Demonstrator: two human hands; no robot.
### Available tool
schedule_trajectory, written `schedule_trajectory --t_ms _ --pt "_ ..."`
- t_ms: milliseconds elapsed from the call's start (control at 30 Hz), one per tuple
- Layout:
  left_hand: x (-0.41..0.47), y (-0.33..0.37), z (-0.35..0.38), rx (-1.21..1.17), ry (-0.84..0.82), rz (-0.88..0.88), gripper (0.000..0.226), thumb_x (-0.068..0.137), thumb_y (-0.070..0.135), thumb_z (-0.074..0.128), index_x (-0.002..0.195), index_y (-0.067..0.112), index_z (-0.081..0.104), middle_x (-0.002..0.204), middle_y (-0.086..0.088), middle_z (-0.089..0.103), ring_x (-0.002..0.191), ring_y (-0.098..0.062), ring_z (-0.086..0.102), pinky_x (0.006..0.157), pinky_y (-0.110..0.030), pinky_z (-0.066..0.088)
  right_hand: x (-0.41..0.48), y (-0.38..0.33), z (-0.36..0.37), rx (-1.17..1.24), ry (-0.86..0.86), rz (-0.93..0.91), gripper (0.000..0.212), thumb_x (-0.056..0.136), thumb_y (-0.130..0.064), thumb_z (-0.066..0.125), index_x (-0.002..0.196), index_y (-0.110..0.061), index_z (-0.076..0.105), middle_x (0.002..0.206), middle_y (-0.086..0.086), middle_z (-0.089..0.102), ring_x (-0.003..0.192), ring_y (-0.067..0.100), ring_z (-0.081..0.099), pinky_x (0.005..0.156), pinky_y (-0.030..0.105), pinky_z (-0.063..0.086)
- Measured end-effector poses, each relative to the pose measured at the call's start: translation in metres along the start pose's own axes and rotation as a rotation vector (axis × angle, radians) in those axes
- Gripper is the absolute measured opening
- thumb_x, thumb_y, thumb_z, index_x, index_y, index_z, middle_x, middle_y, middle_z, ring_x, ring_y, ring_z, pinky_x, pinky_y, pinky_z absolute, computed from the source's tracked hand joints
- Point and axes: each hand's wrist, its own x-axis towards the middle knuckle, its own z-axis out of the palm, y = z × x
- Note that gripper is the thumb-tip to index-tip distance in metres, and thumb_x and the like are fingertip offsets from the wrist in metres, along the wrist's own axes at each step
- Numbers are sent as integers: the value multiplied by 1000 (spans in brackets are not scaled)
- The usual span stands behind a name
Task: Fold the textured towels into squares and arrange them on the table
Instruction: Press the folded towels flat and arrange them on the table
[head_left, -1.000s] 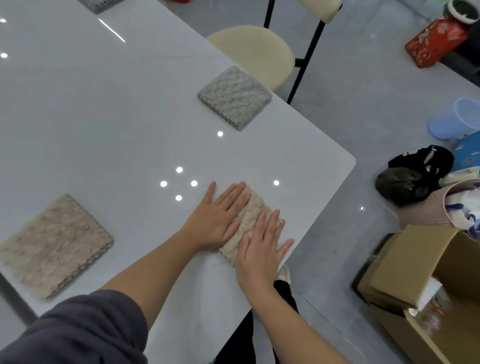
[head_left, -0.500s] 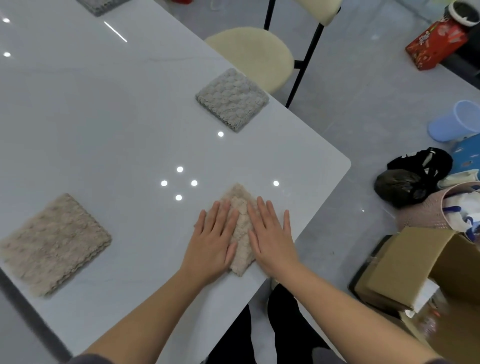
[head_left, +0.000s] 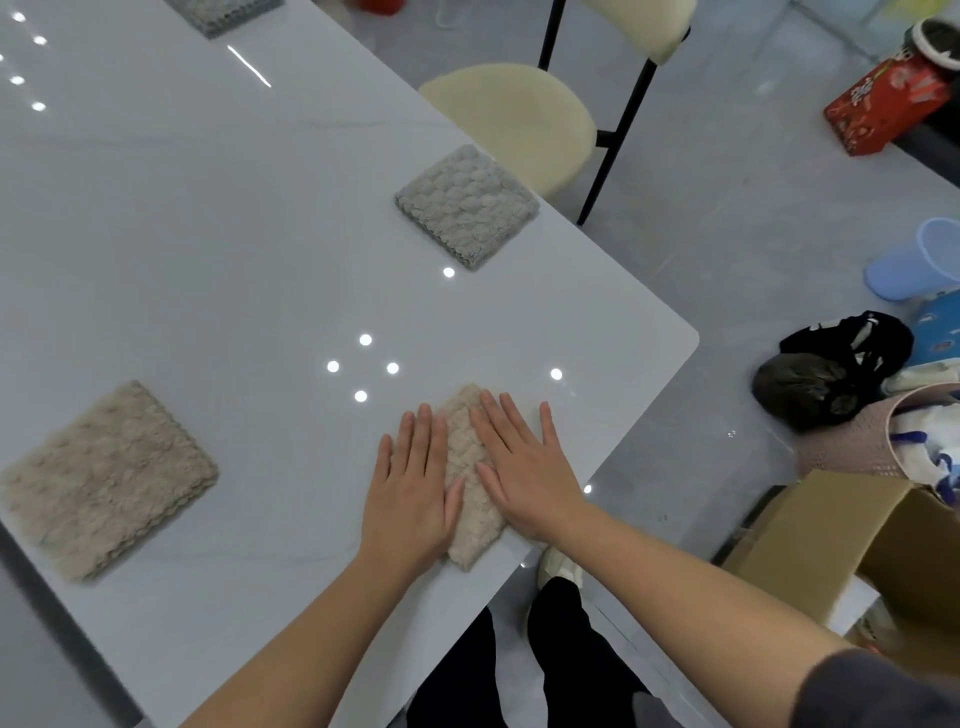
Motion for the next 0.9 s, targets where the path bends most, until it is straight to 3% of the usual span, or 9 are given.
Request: schedule_trajectory --t_ms 167,300,433,600,767,900 --pt "-5 2 -7 7 20 -32 68 96 44 25 149 3 25 157 -15 21 145 -30 21 115 -46 16 4 12 -17 23 -40 -98 64 97 -47 11 154 -20 -1 161 -3 -12 148 15 -13 118 51 -10" --pt "1 6 -11 17 -12 -21 70 95 46 27 151 6 20 159 -12 15 146 -29 16 114 -47 15 6 30 -20 -23 -33 -189 61 99 -46 14 152 -27 -7 162 -4 -8 149 20 -8 117 53 -6" --pt "5 8 -8 38 -62 -16 70 92 43 31 151 5 22 158 -13 20 145 -29 20 113 -50 17 8 33 -15 -49 -98 -200 60 99 -45 19 153 -24 2 162 0 4 149 25 5 115 61 11" --pt "16 24 -25 49 -47 -140 68 88 44 28 141 4 43 150 -14 38 140 -31 34 113 -56 21 14 47 -40 50 -167 -264 58 100 -45 18 154 -29 5 162 -4 -9 149 18 -10 118 50 -6" --pt "42 71 -40 4 34 -289 59 91 26 39 147 11 28 159 -11 16 148 -27 11 117 -50 10 10 102 -65 38 -134 -186 54 103 -33 28 154 -28 10 163 -1 -7 149 20 -7 119 46 0" --pt "67 106 -30 81 -10 -289 54 88 25 43 141 13 38 154 -12 28 144 -31 22 114 -58 10 6 155 -77 -46 -152 -97 52 101 -25 32 151 -28 20 163 1 -4 149 25 -5 118 50 7"
